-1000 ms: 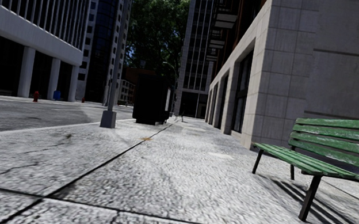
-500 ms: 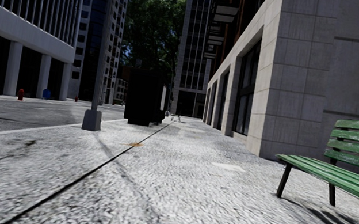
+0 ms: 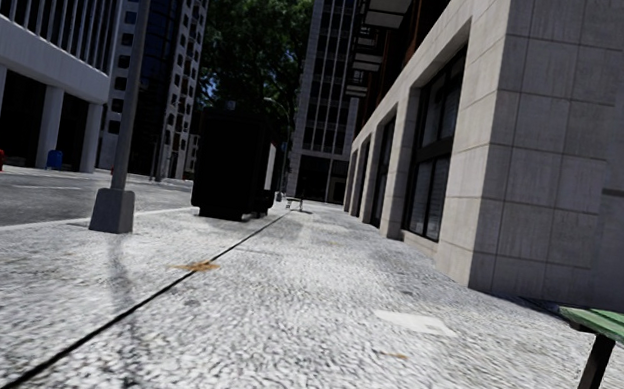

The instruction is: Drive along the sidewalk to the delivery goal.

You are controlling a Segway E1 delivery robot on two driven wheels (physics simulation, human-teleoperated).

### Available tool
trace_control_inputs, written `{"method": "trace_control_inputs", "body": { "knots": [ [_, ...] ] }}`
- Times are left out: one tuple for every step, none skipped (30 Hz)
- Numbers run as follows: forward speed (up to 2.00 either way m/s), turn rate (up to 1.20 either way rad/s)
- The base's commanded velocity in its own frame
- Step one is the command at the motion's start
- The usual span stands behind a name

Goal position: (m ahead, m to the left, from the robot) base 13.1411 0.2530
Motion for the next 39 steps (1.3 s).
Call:
{"method": "trace_control_inputs", "body": {
  "knots": [
    [2.00, 0.00],
    [2.00, 0.00],
    [2.00, 0.00],
    [2.00, 0.00],
    [2.00, 0.00],
    [2.00, 0.00],
    [2.00, 0.00],
    [2.00, 0.00],
    [2.00, 0.00],
    [2.00, 0.00],
    [2.00, 0.00],
    [2.00, 0.00],
    [2.00, 0.00],
    [2.00, 0.00],
    [2.00, 0.00],
    [2.00, 0.00],
    [2.00, 0.00],
    [2.00, 0.00],
    [2.00, 0.00],
    [2.00, 0.00],
    [2.00, 0.00],
    [2.00, 0.00],
    [2.00, 0.00],
    [2.00, 0.00],
    [2.00, 0.00],
    [2.00, 0.00],
    [2.00, 0.00],
    [2.00, 0.00],
    [2.00, 0.00],
    [2.00, 0.00],
    [2.00, 0.00],
    [2.00, 0.00],
    [2.00, 0.00],
    [2.00, 0.00],
    [2.00, 0.00],
    [2.00, 0.00],
    [2.00, 0.00],
    [2.00, 0.00],
    [2.00, 0.00]
  ]
}}
